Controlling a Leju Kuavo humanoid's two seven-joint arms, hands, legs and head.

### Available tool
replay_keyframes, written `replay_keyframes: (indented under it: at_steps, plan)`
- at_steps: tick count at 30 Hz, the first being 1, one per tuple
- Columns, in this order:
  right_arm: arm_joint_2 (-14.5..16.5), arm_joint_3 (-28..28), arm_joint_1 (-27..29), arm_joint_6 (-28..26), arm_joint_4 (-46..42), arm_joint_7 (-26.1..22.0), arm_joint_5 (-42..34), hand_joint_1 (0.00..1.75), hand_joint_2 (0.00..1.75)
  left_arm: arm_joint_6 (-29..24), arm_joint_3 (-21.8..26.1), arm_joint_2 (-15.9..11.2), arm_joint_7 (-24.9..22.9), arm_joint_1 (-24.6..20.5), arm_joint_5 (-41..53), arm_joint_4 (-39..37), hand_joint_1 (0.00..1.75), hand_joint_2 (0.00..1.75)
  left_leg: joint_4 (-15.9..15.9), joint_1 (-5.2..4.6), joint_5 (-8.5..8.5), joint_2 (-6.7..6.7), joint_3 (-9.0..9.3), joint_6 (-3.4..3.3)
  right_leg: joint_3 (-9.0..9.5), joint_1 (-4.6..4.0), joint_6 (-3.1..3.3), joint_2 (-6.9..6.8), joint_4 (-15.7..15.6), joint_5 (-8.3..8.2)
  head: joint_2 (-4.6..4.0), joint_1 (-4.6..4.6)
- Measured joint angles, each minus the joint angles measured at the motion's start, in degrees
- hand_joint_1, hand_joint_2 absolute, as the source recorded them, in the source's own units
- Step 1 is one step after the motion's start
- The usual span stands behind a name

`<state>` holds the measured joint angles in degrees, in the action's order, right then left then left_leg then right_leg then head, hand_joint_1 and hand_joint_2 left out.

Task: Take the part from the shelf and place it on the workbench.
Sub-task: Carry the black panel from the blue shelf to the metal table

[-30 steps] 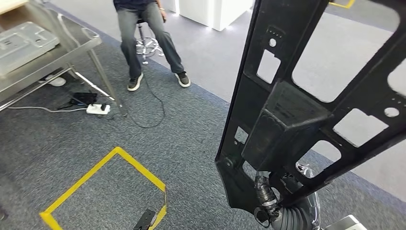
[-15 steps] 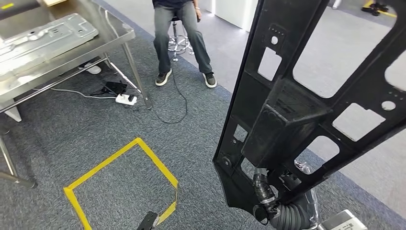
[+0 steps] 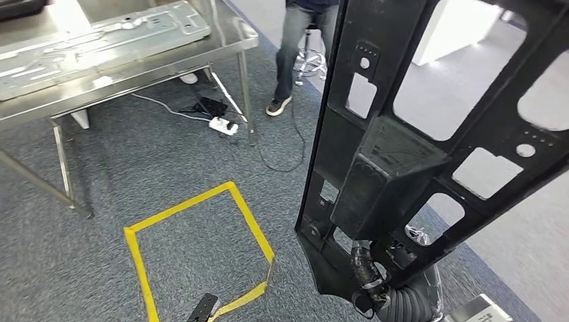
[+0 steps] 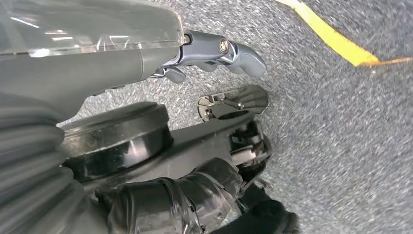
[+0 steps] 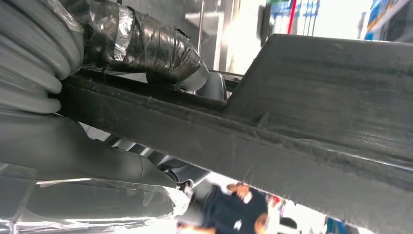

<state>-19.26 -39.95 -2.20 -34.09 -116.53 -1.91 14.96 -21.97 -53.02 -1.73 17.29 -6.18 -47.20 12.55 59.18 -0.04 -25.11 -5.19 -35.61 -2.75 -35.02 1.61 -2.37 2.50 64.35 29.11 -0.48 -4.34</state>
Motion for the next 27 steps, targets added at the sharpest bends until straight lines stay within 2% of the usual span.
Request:
replay_keyframes:
  at_steps: [1, 2, 3, 4, 5, 6, 7, 9, 10, 11, 12, 13, 15, 17, 19, 20, 22, 24, 25, 26, 27]
  plan:
    - [0.00, 0.00, -0.10, 0.16, 0.03, -0.04, -0.11, 1.75, 1.75, 0.01, 0.00, -0.01, -0.12, -0.05, 0.05, 0.00, 0.00, 1.75, 0.28, -0.03, -0.12, -0.76, -0.27, 0.29, 0.97, 0.15, 0.07, 1.26, -2.69, -1.04, 0.00, 0.01]
    - [0.00, 0.00, -0.17, 0.30, 0.07, -0.08, -0.21, 1.75, 1.75, 0.04, 0.00, -0.02, -0.21, -0.06, 0.11, 0.00, 0.00, 1.75, 0.45, -0.03, -0.13, -1.40, -0.59, 0.63, 1.44, 0.19, 0.17, 2.20, -4.02, -1.26, 0.00, 0.01]
    - [0.00, 0.00, -0.22, 0.44, 0.09, -0.11, -0.30, 1.75, 1.75, 0.09, 0.00, -0.04, -0.31, -0.04, 0.17, 0.00, 0.00, 1.75, 0.47, -0.02, -0.03, -2.05, -0.85, 1.02, 1.52, 0.10, 0.36, 2.30, -4.21, -1.08, 0.00, 0.01]
    - [0.00, 0.00, -0.30, 0.62, 0.09, -0.18, -0.41, 1.75, 1.75, 0.14, 0.00, -0.09, -0.39, 0.05, 0.23, 0.00, 0.00, 1.75, 0.36, 0.08, 0.11, -2.66, -1.11, 1.37, 1.64, 0.11, 0.69, 1.59, -4.27, -1.23, 0.00, -0.01]
    - [0.00, 0.00, -0.41, 0.84, 0.09, -0.29, -0.55, 1.75, 1.75, 0.19, 0.00, -0.20, -0.43, 0.19, 0.28, 0.00, 0.00, 1.75, 0.52, 0.12, 0.10, -2.52, -1.26, 1.68, 1.85, 0.15, 1.05, 0.88, -4.46, -1.34, 0.00, 0.00]
    - [0.02, 0.00, -0.50, 1.01, 0.09, -0.45, -0.67, 1.75, 1.75, 0.20, -0.01, -0.28, -0.45, 0.29, 0.33, 0.00, 0.00, 1.75, 1.30, 0.05, -0.33, -1.54, -1.63, 1.96, 2.09, 0.26, 1.46, 0.15, -4.66, -1.42, 0.00, -0.15]
    - [0.08, 0.00, -0.59, 1.14, 0.09, -0.65, -0.78, 1.75, 1.75, 0.20, -0.01, -0.37, -0.46, 0.28, 0.35, 0.00, 0.00, 1.75, 3.22, 0.00, -1.38, 0.02, -2.56, 2.22, 2.34, 0.36, 1.84, -0.65, -4.85, -1.45, 0.00, -0.32]
    - [0.19, 0.00, -0.63, 1.22, 0.10, -0.90, -0.89, 1.75, 1.75, 0.21, -0.02, -0.41, -0.46, 0.11, 0.38, 0.00, 0.00, 1.75, 9.83, 0.05, -4.54, 3.33, -5.78, 2.74, 2.63, 0.19, 2.32, -2.29, -4.95, -1.26, 0.00, -0.62]
    - [0.22, 0.00, -0.65, 1.23, 0.11, -0.94, -0.93, 1.75, 1.75, 0.22, -0.03, -0.41, -0.46, 0.03, 0.38, 0.00, 0.00, 1.75, 13.26, 0.20, -5.82, 4.08, -7.56, 2.94, 2.71, 0.09, 2.43, -3.14, -4.95, -1.14, 0.00, -0.63]
    - [0.22, 0.00, -0.65, 1.24, 0.13, -0.92, -1.01, 1.75, 1.75, 0.24, -0.03, -0.41, -0.46, 0.04, 0.38, 0.00, 0.00, 1.75, 15.25, 0.32, -6.22, 4.45, -8.62, 3.05, 2.80, 0.03, 2.47, -3.95, -4.94, -1.02, 0.00, -0.63]
    - [0.23, 0.00, -0.65, 1.25, 0.16, -0.90, -1.08, 1.75, 1.75, 0.26, -0.04, -0.42, -0.47, 0.10, 0.38, 0.00, 0.00, 1.75, 15.21, 0.40, -5.62, 4.68, -8.62, 3.08, 2.93, 0.00, 2.47, -4.71, -4.94, -0.87, 0.00, -0.63]
    - [0.23, 0.00, -0.68, 1.28, 0.18, -0.88, -1.15, 1.75, 1.75, 0.28, -0.04, -0.43, -0.48, 0.16, 0.38, 0.00, 0.00, 1.75, 13.10, 0.44, -4.18, 4.97, -7.49, 3.01, 3.13, -0.01, 2.40, -5.41, -4.93, -0.70, 0.00, -0.65]
    - [0.25, 0.00, -0.76, 1.47, 0.20, -0.88, -1.23, 1.75, 1.75, 0.32, -0.04, -0.46, -0.49, 0.11, 0.38, 0.00, 0.00, 1.75, 5.55, 0.09, -1.11, 6.88, -3.33, 2.52, 3.65, -0.19, 2.06, -6.68, -4.92, -0.25, 0.00, -0.66]
    - [0.26, 0.00, -0.88, 1.75, 0.23, -0.89, -1.33, 1.75, 1.75, 0.34, -0.04, -0.49, -0.50, -0.11, 0.38, 0.00, 0.00, 1.75, 1.00, -0.46, -0.21, 8.35, -0.88, 1.83, 4.10, -0.49, 1.48, -7.74, -5.01, 0.19, 0.00, -0.60]
    - [0.26, 0.00, -0.97, 1.91, 0.27, -0.92, -1.48, 1.75, 1.75, 0.35, -0.04, -0.52, -0.52, -0.07, 0.38, 0.00, 0.00, 1.75, 0.40, -0.68, -0.45, 7.59, -0.70, 1.27, 4.58, -0.71, 0.87, -8.79, -5.37, 0.45, 0.00, -0.57]
    - [0.26, 0.00, -1.03, 1.94, 0.30, -0.94, -1.55, 1.75, 1.75, 0.35, -0.05, -0.55, -0.56, 0.09, 0.38, 0.00, 0.00, 1.75, 0.07, -0.55, -0.37, 6.96, -0.49, 0.99, 4.80, -0.66, 0.54, -8.75, -5.34, 0.69, 0.00, -0.57]
    - [0.26, 0.00, -1.11, 1.94, 0.37, -1.00, -1.66, 1.75, 1.75, 0.35, -0.06, -0.65, -0.63, 0.24, 0.39, 0.00, 0.00, 1.75, -0.71, -0.15, -0.11, 5.84, 0.13, 0.31, 4.15, -0.53, 0.09, -6.67, -3.13, 2.35, 0.00, -0.29]
    - [0.26, 0.00, -1.06, 1.94, 0.49, -1.03, -1.72, 1.75, 1.75, 0.37, -0.07, -0.68, -0.66, 0.04, 0.40, 0.00, 0.00, 1.75, -1.02, 0.07, -0.01, 4.60, 0.41, -0.17, 0.83, -0.45, -0.03, -3.84, 3.53, 5.51, 0.00, 0.10]
    - [0.26, 0.00, -1.02, 1.94, 0.58, -1.04, -1.74, 1.75, 1.75, 0.38, -0.07, -0.65, -0.66, -0.06, 0.40, 0.00, 0.00, 1.75, -1.00, 0.07, -0.01, 3.90, 0.42, -0.31, -1.18, -0.45, -0.07, -3.20, 7.07, 6.69, 0.00, 0.18]
    - [0.26, 0.00, -0.99, 1.95, 0.69, -1.05, -1.80, 1.75, 1.75, 0.40, -0.08, -0.62, -0.66, -0.08, 0.40, 0.00, 0.00, 1.75, -0.95, 0.06, -0.07, 3.11, 0.45, -0.33, -2.72, -0.46, -0.12, -2.91, 9.37, 6.97, 0.00, 0.22]
    - [0.26, 0.00, -0.98, 1.96, 0.79, -1.12, -1.87, 1.75, 1.75, 0.41, -0.08, -0.61, -0.66, -0.05, 0.40, 0.00, 0.00, 1.75, -0.87, 0.08, -0.15, 2.45, 0.51, -0.33, -3.27, -0.43, -0.15, -2.79, 9.47, 6.04, 0.00, 0.21]
